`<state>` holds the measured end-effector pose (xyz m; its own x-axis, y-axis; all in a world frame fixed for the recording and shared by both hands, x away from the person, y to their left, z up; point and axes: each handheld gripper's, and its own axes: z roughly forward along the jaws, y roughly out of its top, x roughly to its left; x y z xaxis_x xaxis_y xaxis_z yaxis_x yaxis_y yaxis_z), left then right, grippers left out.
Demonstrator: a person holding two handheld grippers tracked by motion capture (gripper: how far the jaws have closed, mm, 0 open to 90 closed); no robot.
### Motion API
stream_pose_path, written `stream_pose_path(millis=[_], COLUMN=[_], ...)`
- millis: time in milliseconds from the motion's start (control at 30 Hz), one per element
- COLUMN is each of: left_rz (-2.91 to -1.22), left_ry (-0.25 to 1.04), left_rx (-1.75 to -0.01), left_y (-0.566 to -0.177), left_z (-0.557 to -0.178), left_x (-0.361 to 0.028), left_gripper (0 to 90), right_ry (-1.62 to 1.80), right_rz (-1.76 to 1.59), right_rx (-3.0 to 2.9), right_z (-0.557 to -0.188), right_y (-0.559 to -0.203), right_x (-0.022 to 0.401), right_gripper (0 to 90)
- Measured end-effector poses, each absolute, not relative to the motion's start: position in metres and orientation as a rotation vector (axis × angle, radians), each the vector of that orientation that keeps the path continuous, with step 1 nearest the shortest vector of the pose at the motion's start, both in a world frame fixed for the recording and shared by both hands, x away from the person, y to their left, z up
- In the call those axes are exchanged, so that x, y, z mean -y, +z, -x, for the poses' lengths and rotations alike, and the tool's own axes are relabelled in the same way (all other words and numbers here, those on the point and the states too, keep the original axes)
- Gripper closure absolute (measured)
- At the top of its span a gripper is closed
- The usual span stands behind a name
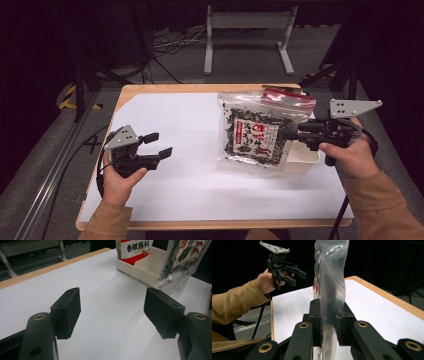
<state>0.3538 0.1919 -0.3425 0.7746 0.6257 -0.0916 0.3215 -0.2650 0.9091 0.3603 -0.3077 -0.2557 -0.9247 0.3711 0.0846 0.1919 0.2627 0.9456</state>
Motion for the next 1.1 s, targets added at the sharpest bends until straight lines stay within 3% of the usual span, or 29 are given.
stream_pose_path(millis=[1100], left_rz=[-1.876], left_ry=[0.363], left_rx=[-0.798], left_y=[-0.371], left_z=[-0.367], left_x=[-0.207], left_gripper=[24.4], right_ry=[1.633], right_rz=[-0.626], right_rx=[-2.123], right_z=[-0.351], right_y=[-0.23], right_x=[0.356], right_gripper=[77.2])
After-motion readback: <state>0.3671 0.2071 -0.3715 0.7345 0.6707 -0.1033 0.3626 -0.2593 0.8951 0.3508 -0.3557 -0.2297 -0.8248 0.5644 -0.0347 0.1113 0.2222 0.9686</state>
